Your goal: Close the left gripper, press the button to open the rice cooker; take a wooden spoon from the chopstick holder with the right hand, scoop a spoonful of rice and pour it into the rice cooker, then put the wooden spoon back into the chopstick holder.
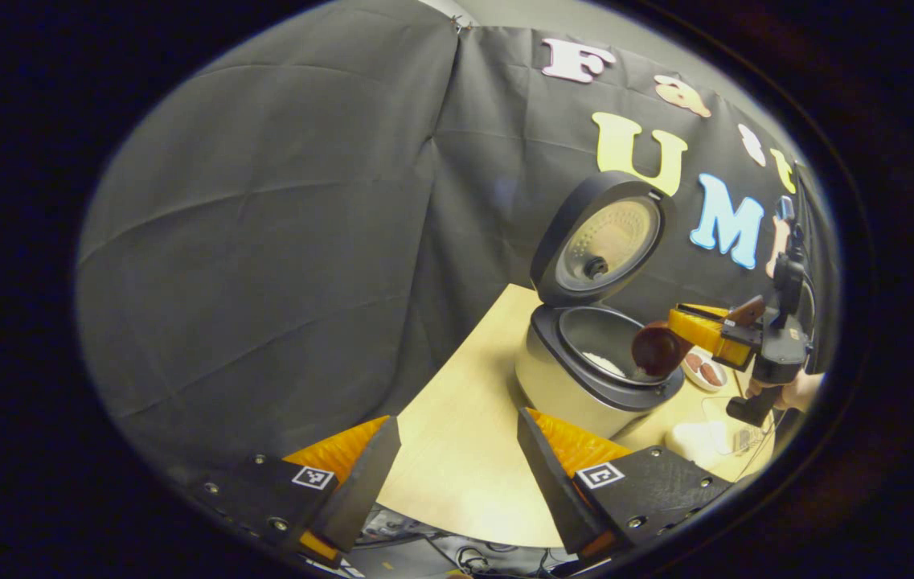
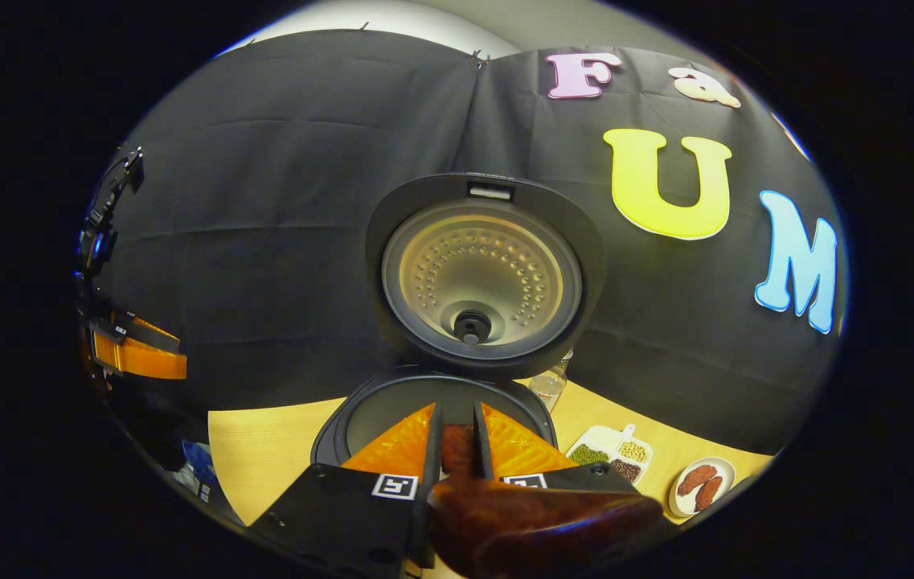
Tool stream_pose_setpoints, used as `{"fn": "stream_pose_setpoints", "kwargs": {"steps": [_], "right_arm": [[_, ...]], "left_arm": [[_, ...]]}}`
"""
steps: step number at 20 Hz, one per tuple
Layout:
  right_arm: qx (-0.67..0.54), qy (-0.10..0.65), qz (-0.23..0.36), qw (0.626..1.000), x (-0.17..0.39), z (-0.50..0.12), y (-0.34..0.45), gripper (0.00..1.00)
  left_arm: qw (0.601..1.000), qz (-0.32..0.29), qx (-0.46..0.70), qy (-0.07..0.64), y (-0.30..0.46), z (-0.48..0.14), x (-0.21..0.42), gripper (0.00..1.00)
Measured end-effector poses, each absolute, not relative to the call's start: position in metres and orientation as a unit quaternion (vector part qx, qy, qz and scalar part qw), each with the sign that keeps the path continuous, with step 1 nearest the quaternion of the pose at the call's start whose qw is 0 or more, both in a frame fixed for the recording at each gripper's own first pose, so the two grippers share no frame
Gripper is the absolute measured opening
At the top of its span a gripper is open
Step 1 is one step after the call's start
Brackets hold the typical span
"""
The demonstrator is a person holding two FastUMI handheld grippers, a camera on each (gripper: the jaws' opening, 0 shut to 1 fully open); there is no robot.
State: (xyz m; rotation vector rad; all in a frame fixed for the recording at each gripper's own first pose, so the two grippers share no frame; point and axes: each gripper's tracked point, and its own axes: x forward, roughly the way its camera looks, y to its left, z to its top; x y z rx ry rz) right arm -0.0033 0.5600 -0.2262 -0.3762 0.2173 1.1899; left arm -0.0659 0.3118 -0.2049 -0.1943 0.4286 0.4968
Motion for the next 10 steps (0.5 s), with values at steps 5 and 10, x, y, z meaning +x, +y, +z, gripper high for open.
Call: {"fn": "stream_pose_setpoints", "kwargs": {"steps": [5, 10], "right_arm": [[-0.179, 0.097, 0.543, 0.815, 0.000, -0.220, 0.556, 0.21], [-0.102, 0.136, 0.512, 0.842, 0.019, -0.182, 0.554, 0.22]], "left_arm": [[0.945, 0.237, -0.087, 0.209, 0.307, -0.203, -0.060, 0.93], [0.948, 0.222, -0.093, 0.209, 0.294, -0.204, -0.050, 0.93]]}}
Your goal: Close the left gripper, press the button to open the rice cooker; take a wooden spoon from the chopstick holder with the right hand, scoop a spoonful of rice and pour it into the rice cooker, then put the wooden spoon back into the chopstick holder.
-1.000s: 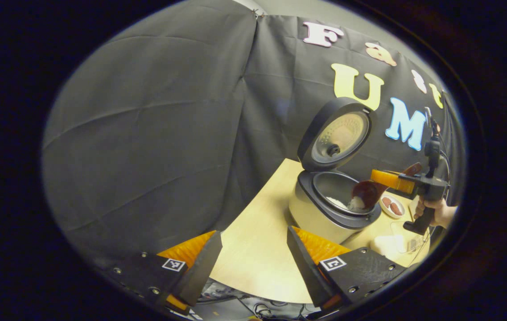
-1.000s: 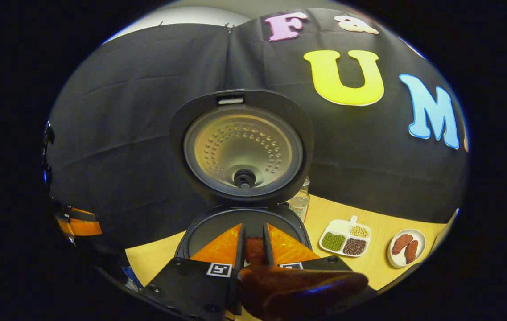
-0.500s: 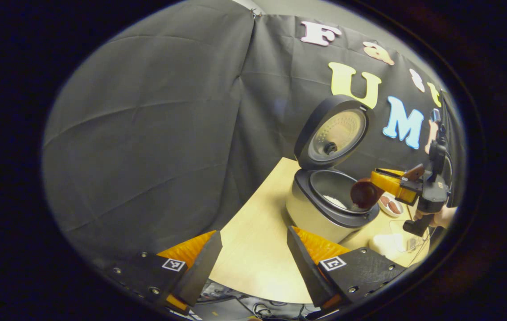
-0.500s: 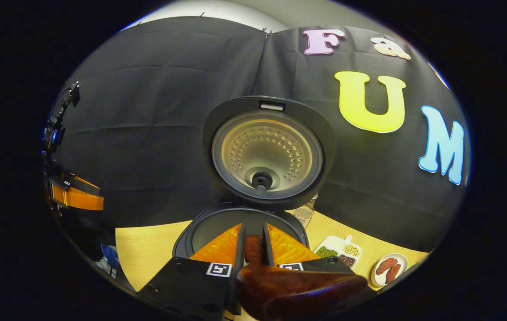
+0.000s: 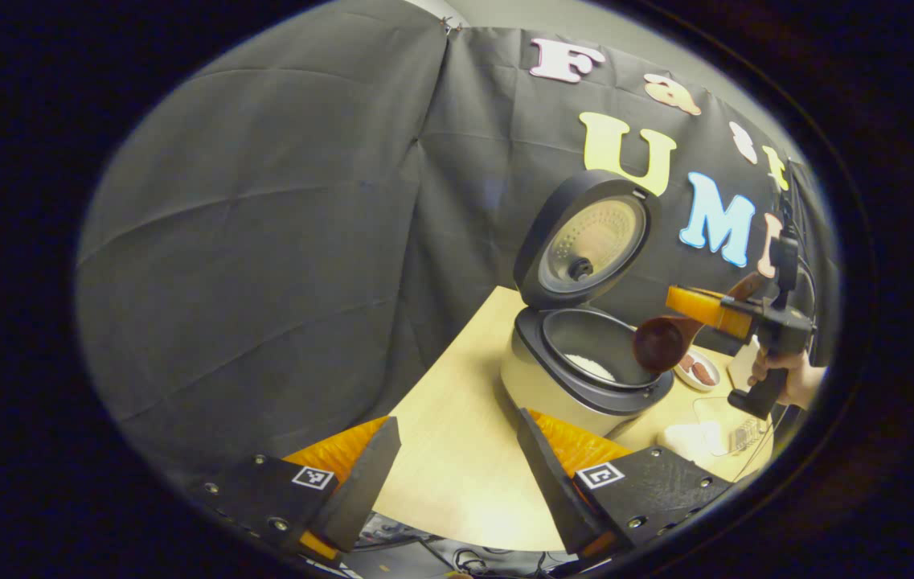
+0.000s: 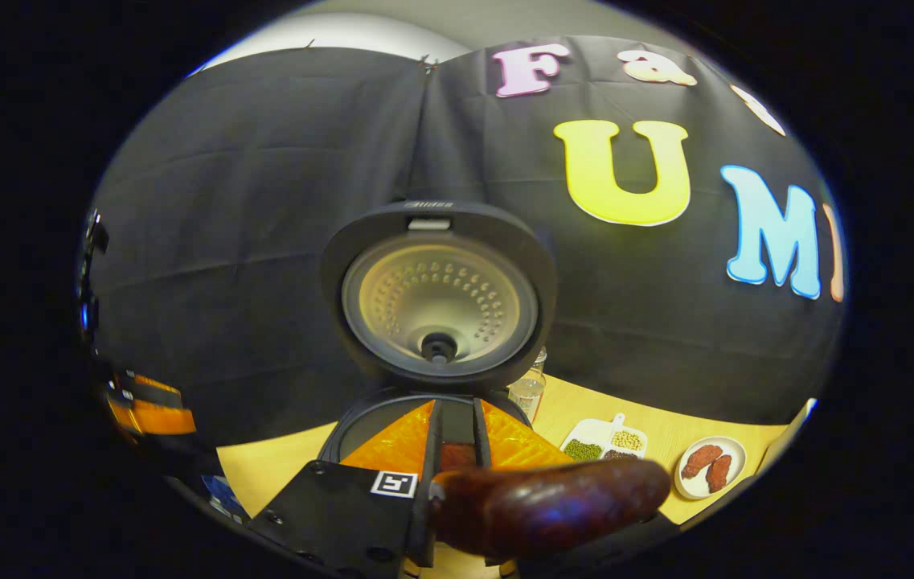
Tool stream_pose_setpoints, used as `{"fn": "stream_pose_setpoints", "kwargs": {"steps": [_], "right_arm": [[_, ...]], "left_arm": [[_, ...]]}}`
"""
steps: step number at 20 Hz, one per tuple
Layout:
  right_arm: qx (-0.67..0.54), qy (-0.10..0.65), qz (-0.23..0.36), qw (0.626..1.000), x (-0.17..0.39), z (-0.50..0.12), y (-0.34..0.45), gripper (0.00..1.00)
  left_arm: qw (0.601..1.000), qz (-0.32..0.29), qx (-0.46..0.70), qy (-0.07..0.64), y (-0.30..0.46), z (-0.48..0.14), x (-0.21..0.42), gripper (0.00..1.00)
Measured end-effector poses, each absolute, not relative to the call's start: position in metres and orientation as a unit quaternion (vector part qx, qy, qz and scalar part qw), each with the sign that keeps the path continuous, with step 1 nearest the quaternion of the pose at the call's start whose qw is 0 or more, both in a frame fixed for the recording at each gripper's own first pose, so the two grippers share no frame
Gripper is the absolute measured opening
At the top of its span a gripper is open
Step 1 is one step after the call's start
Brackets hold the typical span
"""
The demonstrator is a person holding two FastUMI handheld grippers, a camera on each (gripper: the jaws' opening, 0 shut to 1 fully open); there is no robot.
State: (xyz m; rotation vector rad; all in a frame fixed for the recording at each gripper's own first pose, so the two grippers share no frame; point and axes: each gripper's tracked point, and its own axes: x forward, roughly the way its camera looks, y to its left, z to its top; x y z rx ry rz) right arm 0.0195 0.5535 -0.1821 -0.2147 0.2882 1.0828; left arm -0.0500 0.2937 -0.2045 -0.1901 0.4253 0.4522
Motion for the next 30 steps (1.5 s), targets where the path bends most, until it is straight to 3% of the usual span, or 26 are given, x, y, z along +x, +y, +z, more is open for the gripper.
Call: {"fn": "stream_pose_setpoints", "kwargs": {"steps": [5, 6, 7, 9, 14, 22, 30], "right_arm": [[-0.046, 0.146, 0.481, 0.863, 0.038, -0.133, 0.514, 0.21], [-0.034, 0.147, 0.474, 0.867, 0.042, -0.123, 0.501, 0.24], [-0.025, 0.149, 0.467, 0.871, 0.046, -0.117, 0.486, 0.21], [-0.009, 0.160, 0.452, 0.878, 0.055, -0.109, 0.452, 0.24], [0.010, 0.170, 0.393, 0.903, 0.090, -0.100, 0.343, 0.21], [0.037, 0.214, 0.264, 0.940, 0.155, -0.139, 0.161, 0.21], [0.088, 0.271, 0.196, 0.938, 0.197, -0.211, 0.077, 0.21]], "left_arm": [[0.958, 0.188, -0.087, 0.198, 0.271, -0.198, -0.026, 0.93], [0.959, 0.182, -0.084, 0.200, 0.266, -0.199, -0.021, 0.94], [0.960, 0.176, -0.081, 0.200, 0.259, -0.196, -0.016, 0.94], [0.963, 0.164, -0.074, 0.200, 0.241, -0.192, -0.005, 0.94], [0.969, 0.145, -0.050, 0.196, 0.181, -0.178, 0.022, 0.94], [0.973, 0.119, -0.024, 0.196, 0.070, -0.158, 0.052, 0.93], [0.968, 0.142, -0.016, 0.205, 0.006, -0.155, 0.052, 0.93]]}}
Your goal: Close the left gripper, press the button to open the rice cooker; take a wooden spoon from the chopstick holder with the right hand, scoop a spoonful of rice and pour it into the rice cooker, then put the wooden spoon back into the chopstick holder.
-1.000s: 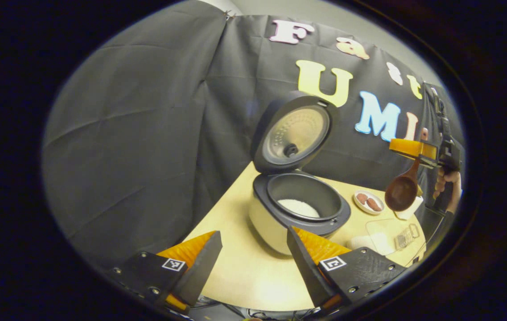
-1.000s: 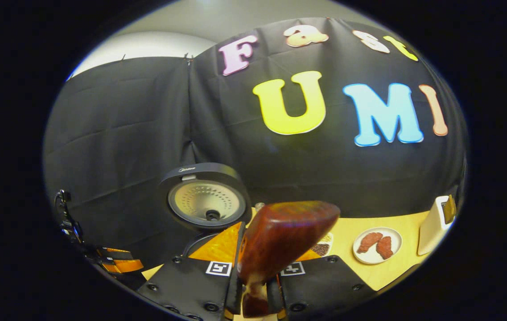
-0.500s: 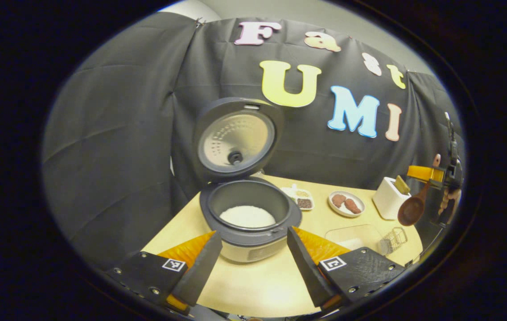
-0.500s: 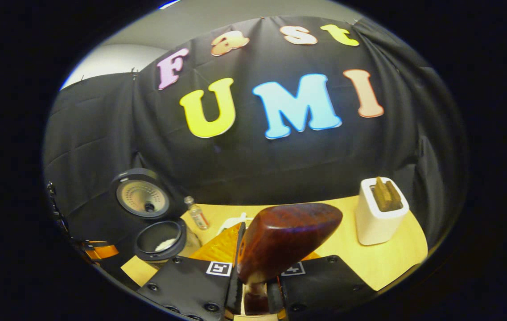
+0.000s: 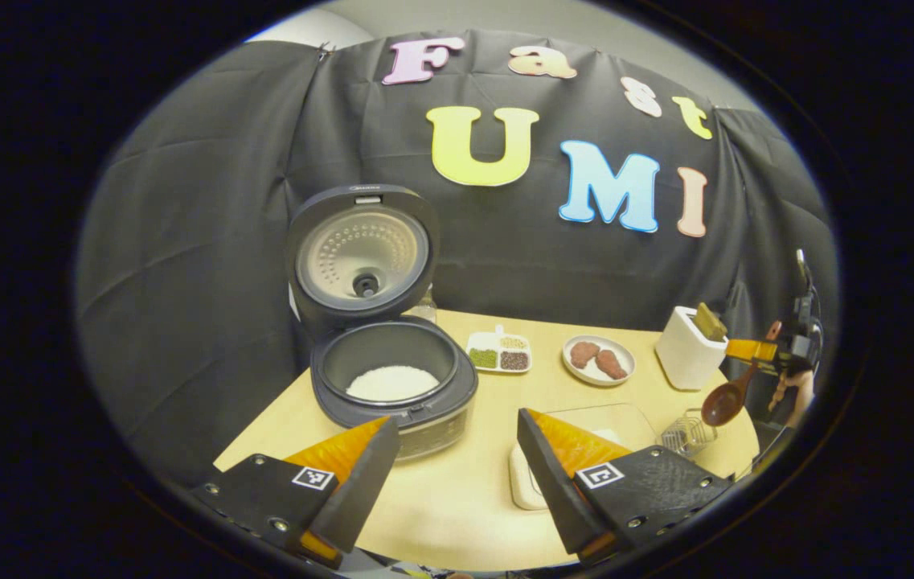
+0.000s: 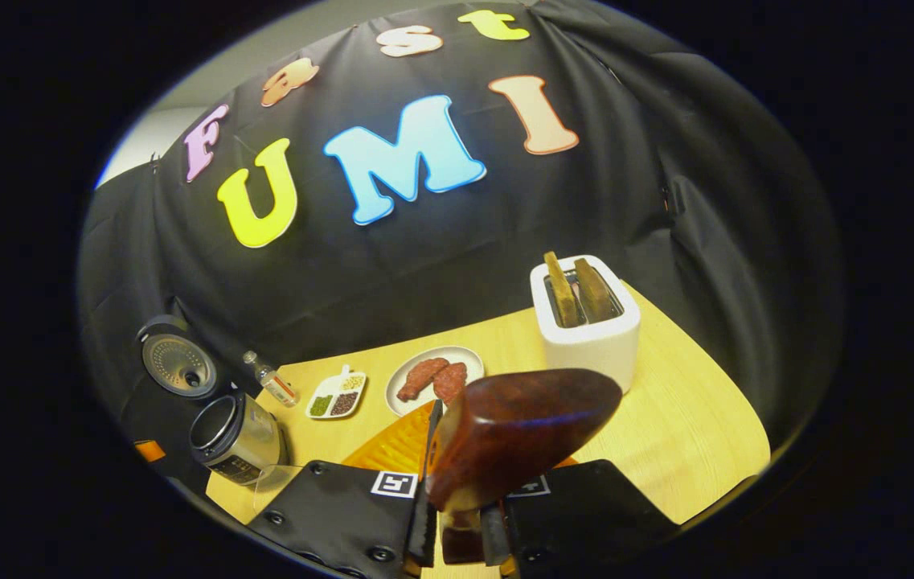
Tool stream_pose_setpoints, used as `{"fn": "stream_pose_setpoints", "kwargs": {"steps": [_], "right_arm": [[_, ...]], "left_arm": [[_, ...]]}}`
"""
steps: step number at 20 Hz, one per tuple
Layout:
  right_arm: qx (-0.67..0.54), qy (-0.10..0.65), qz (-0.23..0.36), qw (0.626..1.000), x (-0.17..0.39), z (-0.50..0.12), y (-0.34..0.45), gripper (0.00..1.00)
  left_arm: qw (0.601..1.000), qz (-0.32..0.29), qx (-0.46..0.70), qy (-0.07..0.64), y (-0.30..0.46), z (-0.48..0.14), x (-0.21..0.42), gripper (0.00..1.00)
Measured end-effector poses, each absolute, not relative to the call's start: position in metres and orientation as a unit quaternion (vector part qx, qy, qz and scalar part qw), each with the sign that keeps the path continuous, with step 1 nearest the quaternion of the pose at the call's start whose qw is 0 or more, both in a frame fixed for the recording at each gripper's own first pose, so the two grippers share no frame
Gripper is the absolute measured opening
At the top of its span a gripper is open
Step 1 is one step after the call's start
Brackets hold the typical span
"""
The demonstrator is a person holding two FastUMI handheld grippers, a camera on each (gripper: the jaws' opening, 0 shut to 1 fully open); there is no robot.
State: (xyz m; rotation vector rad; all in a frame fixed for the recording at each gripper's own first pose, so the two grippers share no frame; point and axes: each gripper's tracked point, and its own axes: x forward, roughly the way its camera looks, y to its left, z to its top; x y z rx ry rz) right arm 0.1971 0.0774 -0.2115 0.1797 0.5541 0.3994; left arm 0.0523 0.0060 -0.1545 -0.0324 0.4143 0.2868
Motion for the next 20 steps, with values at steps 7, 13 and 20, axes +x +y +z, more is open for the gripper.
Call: {"fn": "stream_pose_setpoints", "kwargs": {"steps": [7, 13, 20], "right_arm": [[0.129, 0.361, 0.184, 0.905, 0.196, -0.291, 0.069, 0.21], [0.138, 0.380, 0.166, 0.899, 0.182, -0.305, 0.069, 0.22], [0.125, 0.347, 0.120, 0.922, 0.162, -0.269, 0.043, 0.98]], "left_arm": [[0.958, 0.198, -0.020, 0.205, -0.017, -0.146, 0.029, 0.93], [0.961, 0.198, -0.008, 0.195, 0.000, -0.113, 0.033, 0.93], [0.972, 0.181, 0.004, 0.151, 0.057, -0.063, 0.075, 0.93]]}}
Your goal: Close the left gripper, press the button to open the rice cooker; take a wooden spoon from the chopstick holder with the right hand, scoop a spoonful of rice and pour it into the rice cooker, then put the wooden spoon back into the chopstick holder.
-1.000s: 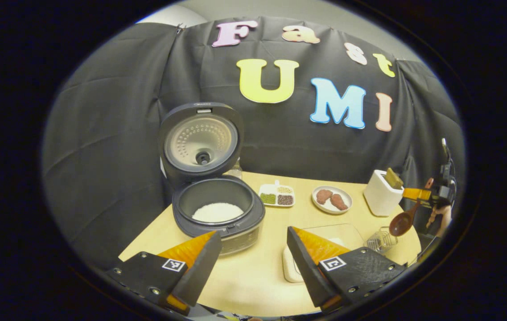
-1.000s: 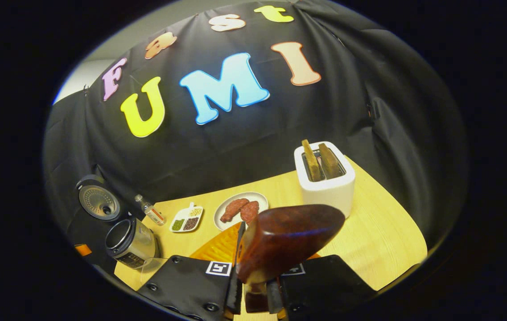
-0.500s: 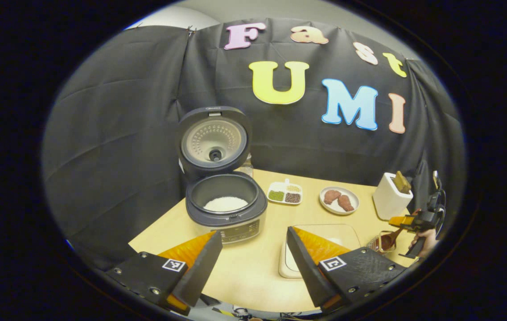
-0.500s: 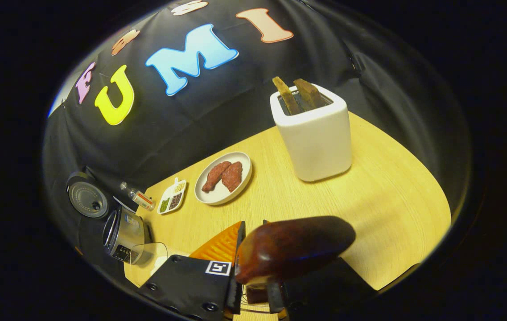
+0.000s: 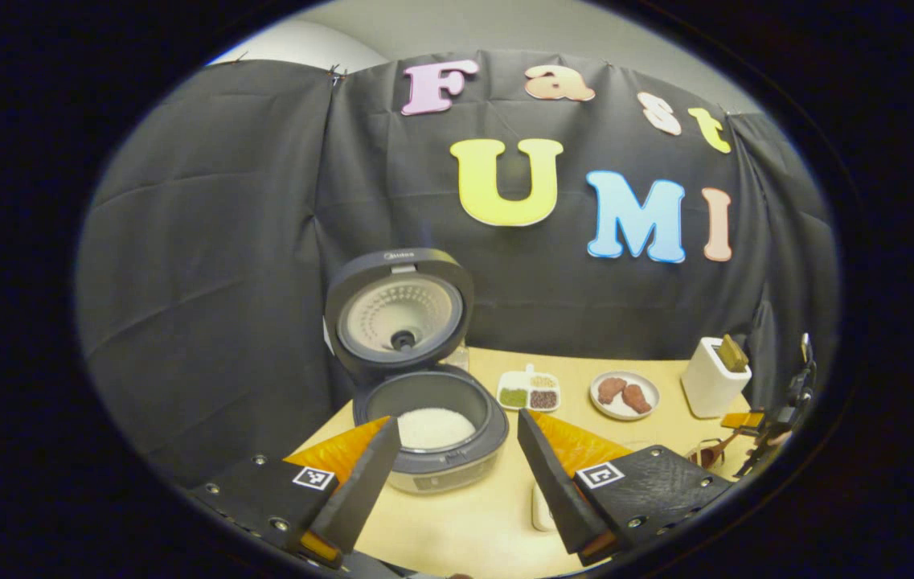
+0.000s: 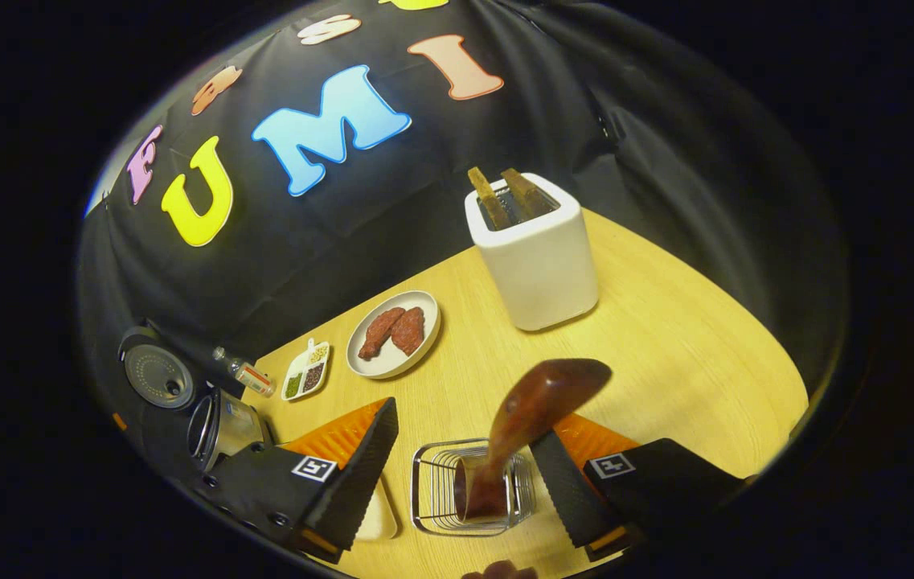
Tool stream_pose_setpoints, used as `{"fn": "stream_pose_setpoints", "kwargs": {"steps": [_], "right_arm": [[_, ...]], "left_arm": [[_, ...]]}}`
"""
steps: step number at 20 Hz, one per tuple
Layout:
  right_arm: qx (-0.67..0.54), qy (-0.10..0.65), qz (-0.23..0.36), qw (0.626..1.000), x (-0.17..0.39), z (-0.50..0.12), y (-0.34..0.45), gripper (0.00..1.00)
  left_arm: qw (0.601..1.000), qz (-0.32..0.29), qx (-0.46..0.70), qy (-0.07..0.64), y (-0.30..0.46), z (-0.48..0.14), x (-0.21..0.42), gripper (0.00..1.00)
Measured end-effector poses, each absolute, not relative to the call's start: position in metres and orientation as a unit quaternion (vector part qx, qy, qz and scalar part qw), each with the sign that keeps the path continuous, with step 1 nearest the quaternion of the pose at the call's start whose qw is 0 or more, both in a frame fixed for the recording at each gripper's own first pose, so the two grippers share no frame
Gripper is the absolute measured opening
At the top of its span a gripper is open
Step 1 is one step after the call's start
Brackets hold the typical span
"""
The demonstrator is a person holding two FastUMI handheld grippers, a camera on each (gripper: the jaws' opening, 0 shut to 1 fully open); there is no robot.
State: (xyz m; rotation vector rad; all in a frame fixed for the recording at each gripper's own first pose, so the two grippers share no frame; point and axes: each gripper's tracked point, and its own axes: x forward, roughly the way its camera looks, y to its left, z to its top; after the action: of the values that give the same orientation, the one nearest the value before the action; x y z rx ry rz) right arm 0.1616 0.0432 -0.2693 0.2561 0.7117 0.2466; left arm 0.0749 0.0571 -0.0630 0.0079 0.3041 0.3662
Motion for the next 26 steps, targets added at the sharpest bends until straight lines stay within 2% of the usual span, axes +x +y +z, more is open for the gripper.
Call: {"fn": "stream_pose_setpoints", "kwargs": {"steps": [3, 7, 11, 14, 17, 21, 24, 26], "right_arm": [[0.065, 0.313, 0.092, 0.943, 0.143, -0.242, 0.010, 0.98], [0.050, 0.258, 0.042, 0.964, 0.102, -0.198, -0.018, 0.98], [0.035, 0.224, 0.001, 0.974, 0.065, -0.171, -0.024, 0.98], [0.018, 0.206, 0.000, 0.978, 0.041, -0.151, -0.009, 0.98], [-0.024, 0.177, 0.004, 0.984, 0.020, -0.123, 0.006, 0.98], [-0.022, 0.150, -0.003, 0.988, -0.002, -0.093, 0.026, 0.98], [-0.023, 0.129, -0.009, 0.991, -0.013, -0.080, 0.033, 0.98], [-0.035, 0.123, -0.008, 0.992, -0.014, -0.078, 0.036, 0.98]], "left_arm": [[0.976, 0.176, -0.004, 0.128, 0.087, -0.037, 0.097, 0.93], [0.983, 0.165, -0.002, 0.079, 0.131, 0.028, 0.132, 0.93], [0.986, 0.156, -0.001, 0.059, 0.176, 0.064, 0.169, 0.92], [0.989, 0.136, -0.027, 0.054, 0.204, 0.072, 0.207, 0.93], [0.989, 0.120, -0.054, 0.074, 0.231, 0.063, 0.251, 0.93], [0.980, 0.115, -0.109, 0.125, 0.258, 0.027, 0.303, 0.93], [0.968, 0.101, -0.145, 0.179, 0.257, -0.007, 0.317, 0.93], [0.965, 0.099, -0.153, 0.187, 0.251, -0.014, 0.320, 0.94]]}}
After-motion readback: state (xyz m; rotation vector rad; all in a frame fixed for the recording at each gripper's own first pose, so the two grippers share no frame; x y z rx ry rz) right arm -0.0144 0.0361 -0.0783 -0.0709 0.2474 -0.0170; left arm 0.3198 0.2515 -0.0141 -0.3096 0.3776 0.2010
